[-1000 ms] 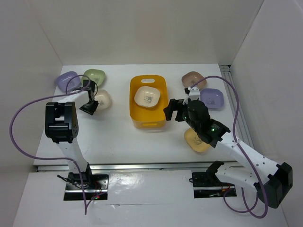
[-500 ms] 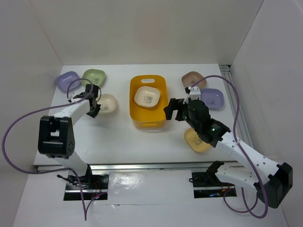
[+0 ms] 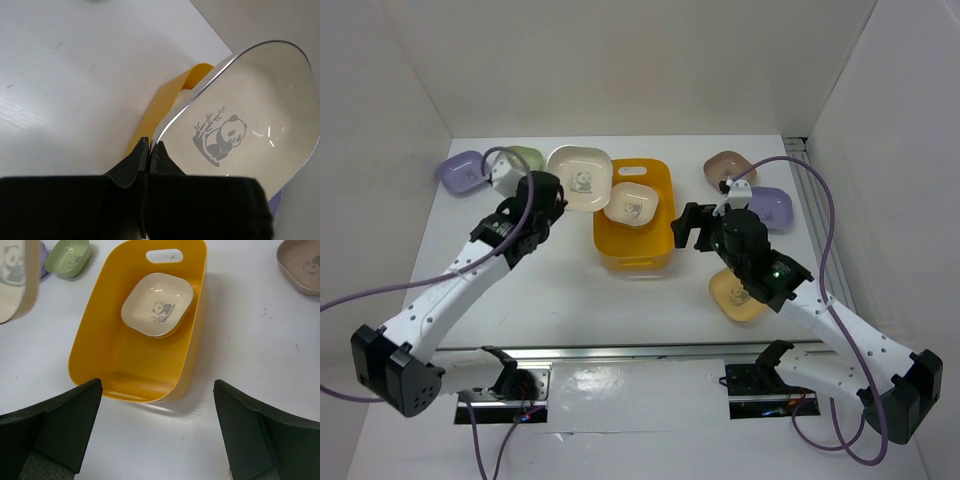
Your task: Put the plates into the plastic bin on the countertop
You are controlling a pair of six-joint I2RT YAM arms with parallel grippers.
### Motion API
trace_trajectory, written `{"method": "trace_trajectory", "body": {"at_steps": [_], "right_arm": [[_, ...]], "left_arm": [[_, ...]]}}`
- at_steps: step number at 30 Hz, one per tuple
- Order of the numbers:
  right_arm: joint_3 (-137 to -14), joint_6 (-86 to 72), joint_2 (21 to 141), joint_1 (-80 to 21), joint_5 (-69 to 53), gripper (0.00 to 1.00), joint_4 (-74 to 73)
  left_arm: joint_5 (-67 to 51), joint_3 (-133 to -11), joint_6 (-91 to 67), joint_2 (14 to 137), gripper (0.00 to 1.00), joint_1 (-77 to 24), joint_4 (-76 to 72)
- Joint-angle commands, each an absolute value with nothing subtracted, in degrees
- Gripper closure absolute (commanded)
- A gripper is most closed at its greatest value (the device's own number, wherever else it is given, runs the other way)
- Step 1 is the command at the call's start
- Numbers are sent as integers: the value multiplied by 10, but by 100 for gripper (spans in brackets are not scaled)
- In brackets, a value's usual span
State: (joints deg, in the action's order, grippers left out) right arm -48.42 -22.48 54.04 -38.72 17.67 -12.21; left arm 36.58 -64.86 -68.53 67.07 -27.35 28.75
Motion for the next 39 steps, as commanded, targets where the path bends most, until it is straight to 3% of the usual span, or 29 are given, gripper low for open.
{"method": "trace_trajectory", "body": {"at_steps": [1,9,16,27,31,35,36,39], "right_arm": [[-510,-227,525,-384,189,1,-124],[-532,-232,490,-384,208,1,-160],[-549,-227,472,-384,229,1,-195],[-549,-221,486,-384,239,1,-190],[-538,-221,491,-384,251,1,-185],[-545,-221,521,-384,278,1,-185],[-545,-221,528,-384,278,1,-179],[-550,-234,558,-378,278,1,-164]], "left_arm": [[329,-696,-557,734,100,-289,178],[256,-897,-481,934,100,-290,200],[142,-938,-468,1035,100,-238,200],[80,-954,-454,1093,100,-227,212],[82,-948,-468,1099,80,-227,217],[94,-943,-478,1077,45,-227,234],[94,-943,-478,1070,30,-227,239],[94,-937,-478,1040,20,-227,239]]}}
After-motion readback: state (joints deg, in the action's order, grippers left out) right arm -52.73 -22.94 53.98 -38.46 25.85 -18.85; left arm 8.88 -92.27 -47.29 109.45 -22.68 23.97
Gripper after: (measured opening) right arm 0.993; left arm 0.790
